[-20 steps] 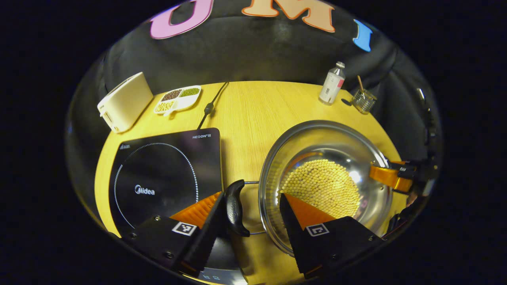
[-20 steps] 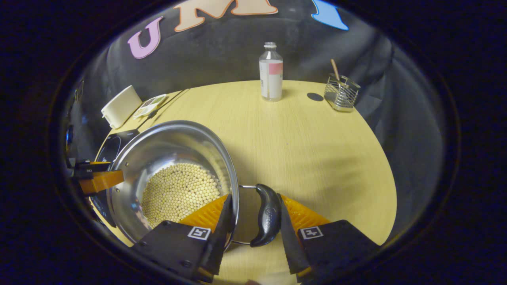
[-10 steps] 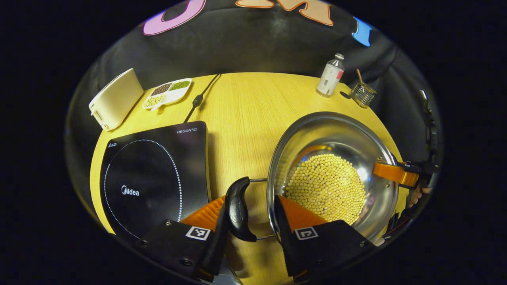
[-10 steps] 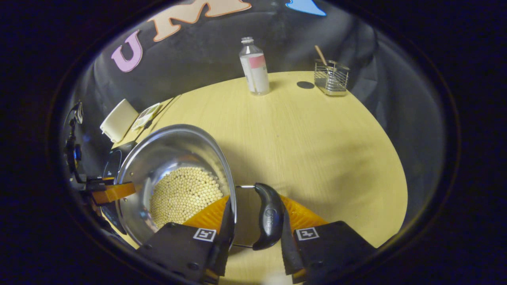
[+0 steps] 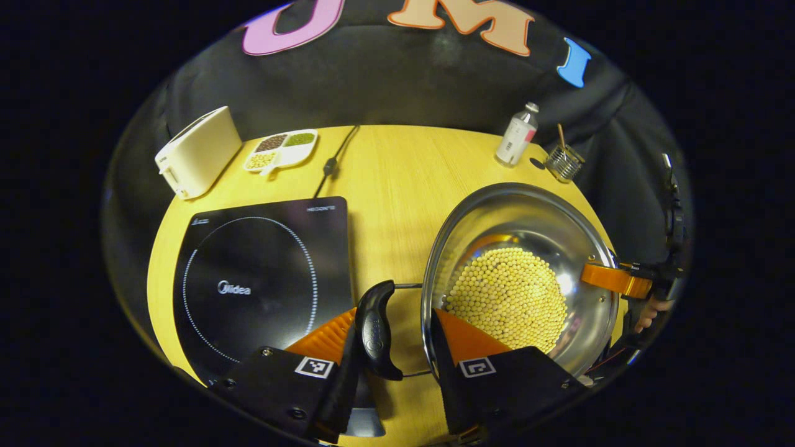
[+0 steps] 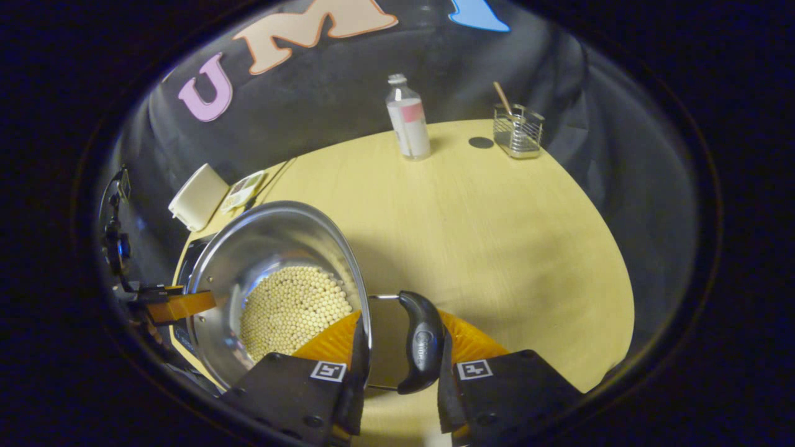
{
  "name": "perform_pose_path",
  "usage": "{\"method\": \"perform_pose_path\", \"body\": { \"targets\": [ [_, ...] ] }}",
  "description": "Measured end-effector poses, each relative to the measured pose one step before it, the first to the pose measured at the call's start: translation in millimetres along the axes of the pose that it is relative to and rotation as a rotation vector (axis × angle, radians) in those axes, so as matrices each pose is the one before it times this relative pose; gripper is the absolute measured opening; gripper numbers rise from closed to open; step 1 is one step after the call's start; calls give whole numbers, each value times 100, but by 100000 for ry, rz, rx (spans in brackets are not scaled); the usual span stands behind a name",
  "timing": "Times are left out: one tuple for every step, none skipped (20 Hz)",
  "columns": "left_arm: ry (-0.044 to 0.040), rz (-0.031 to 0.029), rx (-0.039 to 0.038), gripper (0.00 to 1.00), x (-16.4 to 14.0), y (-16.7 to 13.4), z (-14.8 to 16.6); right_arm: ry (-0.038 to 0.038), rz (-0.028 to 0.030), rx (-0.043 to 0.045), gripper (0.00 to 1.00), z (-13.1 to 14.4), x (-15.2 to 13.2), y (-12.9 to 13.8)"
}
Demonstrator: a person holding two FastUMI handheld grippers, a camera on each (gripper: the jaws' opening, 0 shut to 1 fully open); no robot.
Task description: First push the handle of the pot to place it horizontally, then grasp the pot with both hands and set it on the induction cooktop.
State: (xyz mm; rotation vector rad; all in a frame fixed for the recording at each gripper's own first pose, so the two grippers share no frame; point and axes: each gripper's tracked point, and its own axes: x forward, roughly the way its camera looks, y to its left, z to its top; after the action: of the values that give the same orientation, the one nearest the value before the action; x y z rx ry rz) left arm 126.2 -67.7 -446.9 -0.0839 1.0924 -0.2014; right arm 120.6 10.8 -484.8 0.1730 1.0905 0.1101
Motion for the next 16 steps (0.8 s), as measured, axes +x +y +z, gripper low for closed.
{"method": "perform_pose_path", "body": {
  "targets": [
    [-304,826,-340,59,-638,761,-97,-776,961,-1124,49,80,-150,871],
    [-1038,700,-783,59,-637,805,94,-740,947,-562,45,219,-214,896],
    [-859,721,-727,59,-562,782,130,-417,1149,-13,45,10,-97,1146],
    [-906,684,-266,59,-605,861,143,-231,1095,423,45,153,-109,1013],
    [-1016,574,128,59,-608,886,148,-163,1012,114,49,4,-134,1070],
    [-1136,361,-15,59,-529,913,187,-165,773,-705,49,144,-56,1017],
    [-1028,91,-534,59,-102,728,197,-258,544,-1442,47,-6,-60,847],
    [-751,-215,-1095,59,-243,905,-5,-269,227,-867,45,261,31,1078],
    [-257,-136,-1596,59,-148,986,-152,80,-12,-329,45,47,47,1188],
    [47,-92,-1424,59,-125,1083,-151,413,-304,-672,45,28,113,1124],
    [-205,-559,-710,59,-37,1238,36,114,-694,-1120,49,-148,61,1164],
    [122,-991,-394,59,-121,1180,93,-59,-1009,-544,49,123,80,1209],
    [230,-985,-327,59,-73,1235,190,29,-1083,327,47,-152,-144,1442],
    [-450,-996,131,59,-109,1333,471,182,-990,532,45,-35,50,1434],
    [-879,-925,809,59,-47,1435,557,389,-1121,507,45,-268,-68,1521],
    [183,-845,1119,59,78,1478,396,371,-1331,610,45,-31,118,1466]
  ]
}}
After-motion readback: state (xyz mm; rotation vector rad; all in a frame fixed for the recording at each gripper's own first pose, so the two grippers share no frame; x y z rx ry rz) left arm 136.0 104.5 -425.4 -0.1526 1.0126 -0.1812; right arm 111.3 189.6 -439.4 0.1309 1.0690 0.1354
